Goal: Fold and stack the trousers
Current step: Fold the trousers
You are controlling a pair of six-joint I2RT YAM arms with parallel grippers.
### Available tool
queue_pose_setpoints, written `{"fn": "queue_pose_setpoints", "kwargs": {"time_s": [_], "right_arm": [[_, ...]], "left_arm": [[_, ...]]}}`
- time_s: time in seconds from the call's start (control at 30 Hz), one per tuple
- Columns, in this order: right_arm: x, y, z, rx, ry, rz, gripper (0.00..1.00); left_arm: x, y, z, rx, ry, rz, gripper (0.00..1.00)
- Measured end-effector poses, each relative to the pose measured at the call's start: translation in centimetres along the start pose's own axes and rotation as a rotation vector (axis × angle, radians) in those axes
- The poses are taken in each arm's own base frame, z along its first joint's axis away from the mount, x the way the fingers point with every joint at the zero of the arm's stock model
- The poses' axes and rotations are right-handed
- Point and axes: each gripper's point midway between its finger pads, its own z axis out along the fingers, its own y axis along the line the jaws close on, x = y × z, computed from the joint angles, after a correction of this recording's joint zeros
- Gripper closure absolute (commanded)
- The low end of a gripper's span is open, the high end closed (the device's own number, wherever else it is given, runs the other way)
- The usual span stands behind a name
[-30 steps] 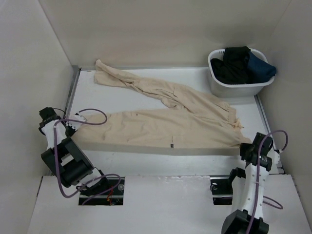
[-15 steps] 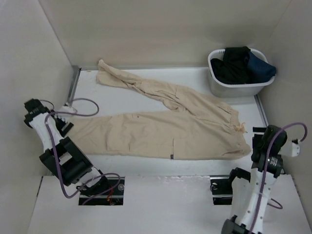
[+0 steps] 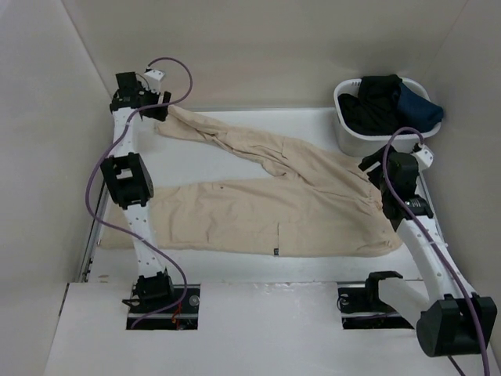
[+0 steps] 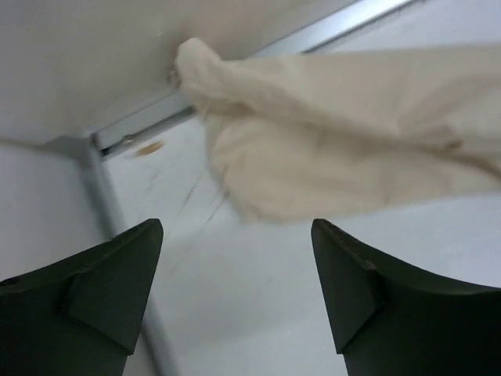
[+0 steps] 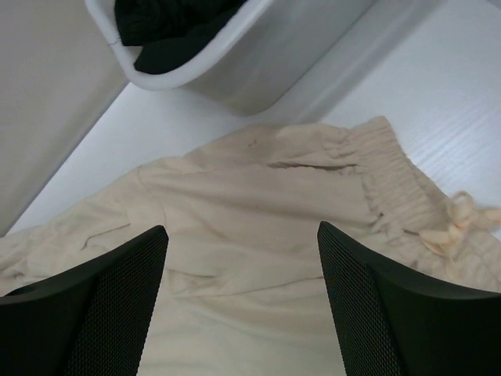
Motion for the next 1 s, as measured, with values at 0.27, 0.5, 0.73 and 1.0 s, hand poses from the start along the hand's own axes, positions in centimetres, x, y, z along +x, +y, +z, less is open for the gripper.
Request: {"fn": "queue_pose_setpoints", "kwargs": {"time_s": [0.27,0.5,0.73,1.0], "right_arm": [[2.9,3.2,1.7,-0.112,0.076,-0.056,0.2],[4.9,4.4,1.7,-0.149,0.127,-0.082,0.2],[5.5,4.9,1.4,-0.163,0.14,-0.092,0.19],[5.2,4.6,0.6,-0.16,0.142,-0.095,0.19]], "left_arm": [[2.2,-0.6,7.9,-0.06,-0.096,-0.313,0.11],[-2.0,-1.2,8.7,-0.093,-0.233,-0.357,0.1],[-2.2,-2.9,10.6,-0.125,-0.23,-0.375,0.07],[4.2,-4.5,13.9,-0.203,-0.04,-0.28,0.45]]}}
